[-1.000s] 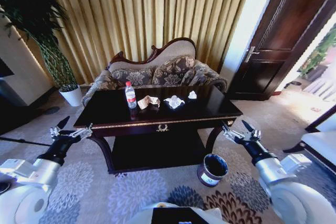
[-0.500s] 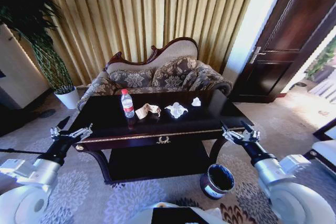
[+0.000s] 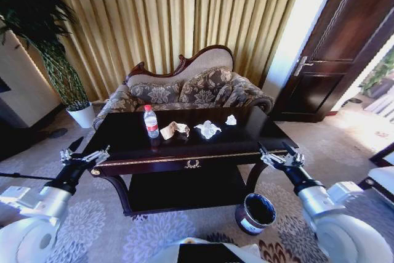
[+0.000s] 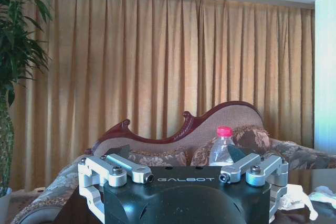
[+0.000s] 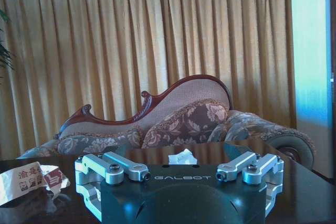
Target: Move to the front of the table and place the trash on the table into the trash bin.
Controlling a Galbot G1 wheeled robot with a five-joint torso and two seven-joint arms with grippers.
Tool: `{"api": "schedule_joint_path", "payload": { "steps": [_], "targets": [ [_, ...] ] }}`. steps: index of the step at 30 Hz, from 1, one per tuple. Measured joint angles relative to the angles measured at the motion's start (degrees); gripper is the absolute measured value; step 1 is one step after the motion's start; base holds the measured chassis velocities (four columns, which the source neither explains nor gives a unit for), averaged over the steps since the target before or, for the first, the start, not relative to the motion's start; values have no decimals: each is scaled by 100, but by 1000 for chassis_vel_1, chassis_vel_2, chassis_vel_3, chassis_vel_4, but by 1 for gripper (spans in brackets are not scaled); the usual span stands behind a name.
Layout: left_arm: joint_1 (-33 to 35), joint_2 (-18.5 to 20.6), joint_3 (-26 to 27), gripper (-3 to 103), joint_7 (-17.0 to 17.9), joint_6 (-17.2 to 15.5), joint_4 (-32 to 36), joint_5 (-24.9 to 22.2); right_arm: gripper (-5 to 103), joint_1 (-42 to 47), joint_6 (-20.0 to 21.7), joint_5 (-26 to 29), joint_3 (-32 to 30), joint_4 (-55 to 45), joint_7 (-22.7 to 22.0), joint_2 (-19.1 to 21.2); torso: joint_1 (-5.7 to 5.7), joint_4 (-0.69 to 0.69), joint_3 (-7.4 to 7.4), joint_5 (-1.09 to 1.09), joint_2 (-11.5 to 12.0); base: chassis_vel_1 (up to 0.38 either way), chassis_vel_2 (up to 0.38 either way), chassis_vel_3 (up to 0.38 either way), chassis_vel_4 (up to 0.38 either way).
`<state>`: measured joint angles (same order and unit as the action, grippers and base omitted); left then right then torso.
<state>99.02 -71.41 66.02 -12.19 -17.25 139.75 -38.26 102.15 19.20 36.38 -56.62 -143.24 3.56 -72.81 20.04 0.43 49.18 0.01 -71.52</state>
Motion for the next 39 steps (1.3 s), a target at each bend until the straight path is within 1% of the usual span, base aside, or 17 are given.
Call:
{"api": "schedule_joint_path", "payload": {
  "steps": [7, 15, 18, 19, 20, 21, 23, 24, 25, 27, 28, 29, 30, 32, 33, 36, 39],
  "targets": [
    [1, 4, 2, 100, -11, 0, -4, 0, 100, -22, 0, 6, 4, 0, -2, 46, -1, -1, 0, -1, 0, 0, 0, 0, 0],
    [-8, -14, -17, 100, -4, 42, -7, 0, 100, -17, -5, 5, 85, 0, -5, -48, -1, 0, 0, 0, 0, 0, 0, 0, 0],
    [33, -13, -4, 100, 4, 108, -3, -3, 100, -52, -2, 7, 154, 0, -14, 20, -1, 1, 0, 0, 0, 0, 0, 0, 0],
    [66, 2, 18, 100, 4, 163, -3, -10, 100, -118, 14, 19, 174, 0, -34, 111, -1, -1, 0, 0, 0, 0, 0, 0, 0],
    [66, 2, 18, 100, 4, 163, -3, -10, 100, -118, 14, 19, 174, 0, -34, 111, -1, -1, 0, 0, 0, 0, 0, 0, 0],
    [97, 24, 48, 100, -20, 224, -12, -14, 100, -206, 61, 61, 177, 13, -90, 227, -1, 2, -1, 0, 0, 0, 0, 0, 0],
    [158, 55, 122, 100, -173, 291, -29, -9, 100, -398, 146, 187, 174, 170, -196, 480, -1, -1, 0, 0, 0, 0, 0, 0, 0],
    [176, 56, 135, 100, -206, 296, -28, -7, 100, -481, 170, 237, 174, 263, -215, 578, -1, -1, 0, -1, 0, 0, 0, 0, 0],
    [176, 56, 135, 100, -206, 296, -28, -7, 100, -481, 170, 237, 174, 263, -215, 578, -1, -1, 0, -1, 0, 0, 0, 0, 0],
    [204, -15, 150, 100, -238, 279, 15, -8, 100, -798, 277, 438, 206, 675, -258, 913, 0, 0, 0, -1, 0, 0, 0, 0, 0],
    [210, -48, 167, 100, -238, 257, 23, -8, 100, -899, 321, 511, 234, 809, -270, 1014, 0, 0, 0, -1, 0, 0, 0, 0, 0],
    [210, -48, 167, 100, -238, 257, 23, -8, 100, -899, 321, 511, 234, 809, -270, 1014, 0, 0, 0, -1, 0, 0, 0, 0, 0],
    [222, -85, 200, 100, -239, 232, 27, -9, 100, -1001, 380, 574, 266, 933, -294, 1113, -1, 0, 0, -2, 0, 0, 0, 0, 0],
    [229, -191, 342, 100, -242, 127, 19, -9, 100, -1373, 708, 670, 471, 1257, -552, 1362, -1, -1, 1, -2, 0, 0, 0, 0, 0],
    [229, -191, 342, 100, -242, 127, 19, -9, 100, -1373, 708, 670, 471, 1257, -552, 1362, -1, -1, 1, -2, 0, 0, 0, 0, 0],
    [172, -246, 433, 100, -136, -87, 20, -9, 100, -2015, 1133, 768, 860, 1594, -951, 1578, -1, 0, 0, -1, 0, 0, 0, 0, 0],
    [184, -266, 453, 100, -81, -190, 71, 12, 100, -2397, 1264, 836, 1111, 1826, -1106, 1697, -1, 0, 0, 0, 0, 0, 0, 0, 0]
  ]
}}
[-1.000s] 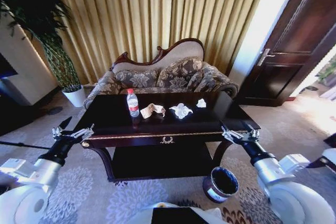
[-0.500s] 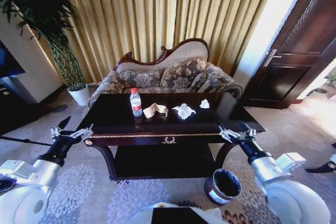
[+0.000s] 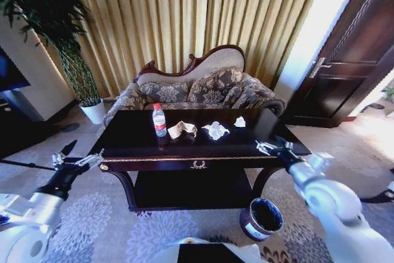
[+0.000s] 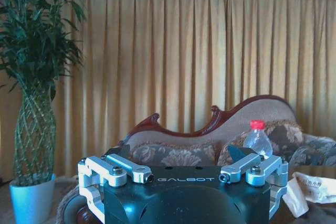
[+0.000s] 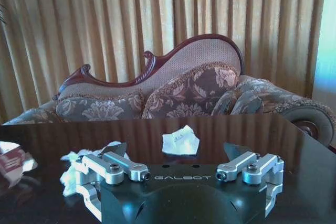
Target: Move to the front of the table and place the trash on the table into the trash bin.
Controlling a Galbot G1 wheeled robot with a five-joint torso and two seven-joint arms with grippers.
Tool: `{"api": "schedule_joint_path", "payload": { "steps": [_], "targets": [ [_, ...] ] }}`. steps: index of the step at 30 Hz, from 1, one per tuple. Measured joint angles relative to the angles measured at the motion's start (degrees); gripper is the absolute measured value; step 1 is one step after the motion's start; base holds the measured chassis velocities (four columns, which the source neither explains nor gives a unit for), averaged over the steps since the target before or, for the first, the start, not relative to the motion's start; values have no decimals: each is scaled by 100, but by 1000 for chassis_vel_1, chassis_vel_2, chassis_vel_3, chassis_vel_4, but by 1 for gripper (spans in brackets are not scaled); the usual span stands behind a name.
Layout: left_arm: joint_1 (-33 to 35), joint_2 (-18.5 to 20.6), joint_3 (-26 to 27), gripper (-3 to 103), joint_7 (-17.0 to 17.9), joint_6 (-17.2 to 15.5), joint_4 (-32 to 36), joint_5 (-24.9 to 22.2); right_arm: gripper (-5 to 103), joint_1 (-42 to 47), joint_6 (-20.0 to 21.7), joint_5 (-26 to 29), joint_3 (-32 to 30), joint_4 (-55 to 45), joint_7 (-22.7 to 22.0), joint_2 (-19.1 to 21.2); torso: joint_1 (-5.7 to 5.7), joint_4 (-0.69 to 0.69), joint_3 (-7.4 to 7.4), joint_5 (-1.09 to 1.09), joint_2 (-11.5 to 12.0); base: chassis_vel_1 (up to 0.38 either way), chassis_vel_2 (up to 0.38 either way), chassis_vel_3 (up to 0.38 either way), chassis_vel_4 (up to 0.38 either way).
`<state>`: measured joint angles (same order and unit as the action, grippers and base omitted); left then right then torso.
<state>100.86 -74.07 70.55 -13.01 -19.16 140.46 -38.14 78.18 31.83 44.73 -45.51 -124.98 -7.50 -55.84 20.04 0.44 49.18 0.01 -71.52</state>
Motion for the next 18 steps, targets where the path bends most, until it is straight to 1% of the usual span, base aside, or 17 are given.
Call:
{"api": "schedule_joint_path", "payload": {
  "steps": [1, 4, 5, 6, 8, 9, 10, 11, 12, 13, 14, 16, 18],
  "targets": [
    [8, -7, 0, 100, 11, -19, 14, 9, 100, -82, 15, 9, 55, 58, -22, 22, 0, -1, 0, 0, 0, 0, 0, 0, 0],
    [115, -67, 8, 100, 111, -104, 140, 85, 100, -811, 107, 23, 610, 603, -134, 180, 0, 0, 0, -1, 0, 0, 0, 0, 0],
    [115, -67, 8, 100, 111, -104, 140, 85, 100, -811, 107, 23, 610, 603, -134, 180, 0, 0, 0, -1, 0, 0, 0, 0, 0],
    [129, -70, 16, 100, 126, -110, 155, 90, 100, -972, 125, 24, 741, 710, -157, 198, 0, 0, 0, -1, 0, 0, 0, 0, 0],
    [138, -59, 35, 100, 158, -146, 177, 98, 100, -1509, 185, 8, 1165, 1041, -222, 216, -1, 0, 0, -1, 0, 0, 0, 0, 0],
    [133, -53, 34, 100, 182, -162, 181, 99, 100, -1768, 200, -32, 1377, 1223, -264, 205, -1, 0, 0, 1, 0, 0, 0, 0, 0],
    [133, -53, 34, 100, 182, -162, 181, 99, 100, -1768, 200, -32, 1377, 1223, -264, 205, -1, 0, 0, 1, 0, 0, 0, 0, 0],
    [131, -56, 29, 100, 206, -192, 196, 102, 100, -2113, 203, -73, 1693, 1484, -329, 180, -1, -1, 0, 0, 0, 0, 0, 0, 0],
    [133, -67, 22, 100, 215, -210, 212, 107, 100, -2318, 204, -90, 1871, 1666, -376, 160, -1, -3, 1, 0, 1, 0, 0, 0, 0],
    [143, -87, 13, 100, 221, -228, 237, 112, 100, -2547, 204, -118, 2070, 1887, -429, 136, 0, -2, 0, 1, 0, 0, 0, 0, 0],
    [143, -87, 13, 100, 221, -228, 237, 112, 100, -2547, 204, -118, 2070, 1887, -429, 136, 0, -2, 0, 1, 0, 0, 0, 0, 0],
    [168, -114, 14, 100, 235, -239, 275, 117, 100, -2912, 204, -189, 2379, 2294, -485, 81, 0, -2, 1, 0, 1, 0, 0, 0, 0],
    [178, -110, 21, 100, 238, -242, 277, 119, 100, -3128, 201, -258, 2555, 2581, -516, 34, -1, -1, 0, -1, 0, 0, 0, 0, 0]
  ]
}}
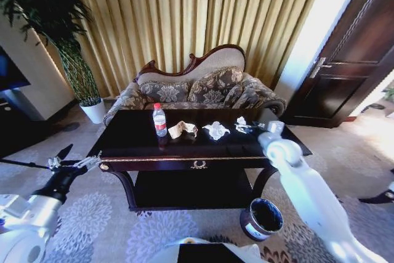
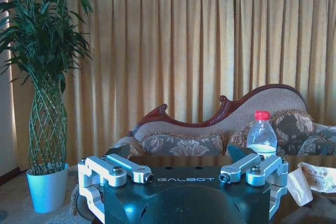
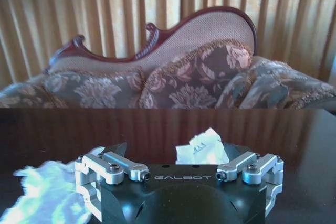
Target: Move to the front of the table and place the trash on the table into the trash bin.
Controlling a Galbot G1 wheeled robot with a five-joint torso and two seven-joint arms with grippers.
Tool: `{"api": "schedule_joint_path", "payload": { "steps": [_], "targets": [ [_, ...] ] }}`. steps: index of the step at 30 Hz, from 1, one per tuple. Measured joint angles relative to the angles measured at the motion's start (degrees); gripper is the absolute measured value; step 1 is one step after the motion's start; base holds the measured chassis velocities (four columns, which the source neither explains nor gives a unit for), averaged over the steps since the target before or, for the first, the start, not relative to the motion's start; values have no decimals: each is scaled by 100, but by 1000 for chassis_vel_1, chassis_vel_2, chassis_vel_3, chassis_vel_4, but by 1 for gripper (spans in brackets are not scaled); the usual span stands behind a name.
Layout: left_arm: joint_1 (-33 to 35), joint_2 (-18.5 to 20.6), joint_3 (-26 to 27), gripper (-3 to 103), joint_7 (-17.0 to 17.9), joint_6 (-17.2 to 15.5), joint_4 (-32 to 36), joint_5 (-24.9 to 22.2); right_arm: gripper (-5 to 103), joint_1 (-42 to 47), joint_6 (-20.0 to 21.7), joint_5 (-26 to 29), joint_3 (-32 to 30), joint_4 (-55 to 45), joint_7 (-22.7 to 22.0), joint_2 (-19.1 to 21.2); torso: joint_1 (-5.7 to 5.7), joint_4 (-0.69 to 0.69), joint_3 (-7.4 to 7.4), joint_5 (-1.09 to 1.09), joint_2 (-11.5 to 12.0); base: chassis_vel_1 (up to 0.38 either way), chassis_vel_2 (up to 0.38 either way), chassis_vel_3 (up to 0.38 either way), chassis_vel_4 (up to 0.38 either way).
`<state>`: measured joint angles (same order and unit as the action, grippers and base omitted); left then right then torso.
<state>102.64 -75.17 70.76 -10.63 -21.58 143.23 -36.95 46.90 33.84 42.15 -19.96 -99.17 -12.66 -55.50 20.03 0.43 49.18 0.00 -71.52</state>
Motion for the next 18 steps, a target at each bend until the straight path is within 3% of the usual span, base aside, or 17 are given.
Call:
{"api": "schedule_joint_path", "payload": {
  "steps": [5, 18],
  "targets": [
    [2, -13, -11, 100, 3, -25, 6, 19, 100, -399, -17, -20, 314, 439, -213, -69, 0, 1, 0, 1, 0, 0, 0, 0, 0],
    [-35, -9, -8, 100, -8, -30, 6, 15, 100, -1056, -45, 46, 739, 1224, -257, -243, 0, -1, -1, 1, 0, 0, 0, 0, 0]
  ]
}}
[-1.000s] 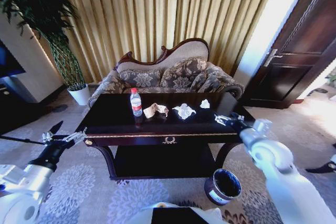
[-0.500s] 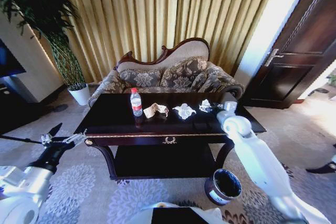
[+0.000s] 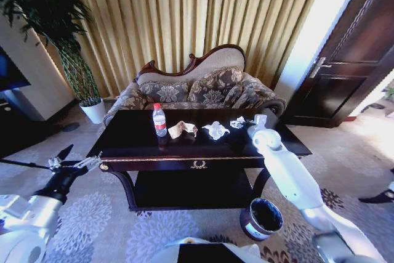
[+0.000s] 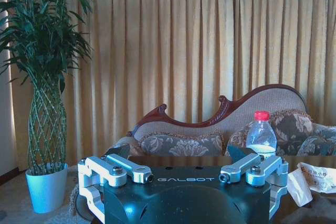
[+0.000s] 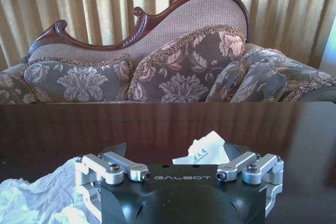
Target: Move to the front of the table and place the trash on the table into the trash bin.
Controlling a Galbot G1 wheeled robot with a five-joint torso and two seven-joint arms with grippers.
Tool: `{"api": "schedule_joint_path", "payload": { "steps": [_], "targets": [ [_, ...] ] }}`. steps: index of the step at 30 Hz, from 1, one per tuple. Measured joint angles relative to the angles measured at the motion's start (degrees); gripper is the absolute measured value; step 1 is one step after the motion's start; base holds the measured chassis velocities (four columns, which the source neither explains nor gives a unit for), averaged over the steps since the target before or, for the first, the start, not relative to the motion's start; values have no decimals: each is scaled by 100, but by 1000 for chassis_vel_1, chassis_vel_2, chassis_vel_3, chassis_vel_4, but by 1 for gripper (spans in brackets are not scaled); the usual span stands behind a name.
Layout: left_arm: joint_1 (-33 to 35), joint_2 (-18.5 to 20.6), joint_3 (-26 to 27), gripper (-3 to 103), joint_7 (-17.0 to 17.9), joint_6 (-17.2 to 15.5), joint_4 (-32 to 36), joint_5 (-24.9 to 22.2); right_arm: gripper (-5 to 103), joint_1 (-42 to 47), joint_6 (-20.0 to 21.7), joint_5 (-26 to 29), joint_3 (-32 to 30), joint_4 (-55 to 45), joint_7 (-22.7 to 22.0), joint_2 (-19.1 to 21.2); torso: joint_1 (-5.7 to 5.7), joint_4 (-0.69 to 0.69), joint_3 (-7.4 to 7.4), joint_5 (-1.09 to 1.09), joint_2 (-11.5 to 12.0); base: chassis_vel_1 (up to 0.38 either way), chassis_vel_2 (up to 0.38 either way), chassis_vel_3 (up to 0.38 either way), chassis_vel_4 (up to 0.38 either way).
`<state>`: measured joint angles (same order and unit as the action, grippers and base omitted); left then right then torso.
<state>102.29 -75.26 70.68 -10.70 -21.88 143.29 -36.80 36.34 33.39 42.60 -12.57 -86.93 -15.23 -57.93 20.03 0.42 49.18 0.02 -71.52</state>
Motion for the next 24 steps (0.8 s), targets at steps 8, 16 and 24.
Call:
{"api": "schedule_joint_path", "payload": {
  "steps": [8, 16, 24],
  "targets": [
    [-17, 1, 3, 100, -15, 21, -3, -27, 100, -271, -11, -171, 202, 465, -15, -77, 0, 1, 0, -1, -1, 0, 0, 0, 0],
    [-19, -24, -1, 100, -21, 53, -6, -41, 100, -333, -26, -214, 255, 690, -18, -126, 0, 1, 0, -1, -1, 0, 0, 0, 0],
    [-16, -30, 55, 100, -22, 84, -6, -82, 83, -380, -30, -188, 313, 697, -42, -117, 0, 1, 0, 0, -1, 0, 0, 0, 0]
  ]
}}
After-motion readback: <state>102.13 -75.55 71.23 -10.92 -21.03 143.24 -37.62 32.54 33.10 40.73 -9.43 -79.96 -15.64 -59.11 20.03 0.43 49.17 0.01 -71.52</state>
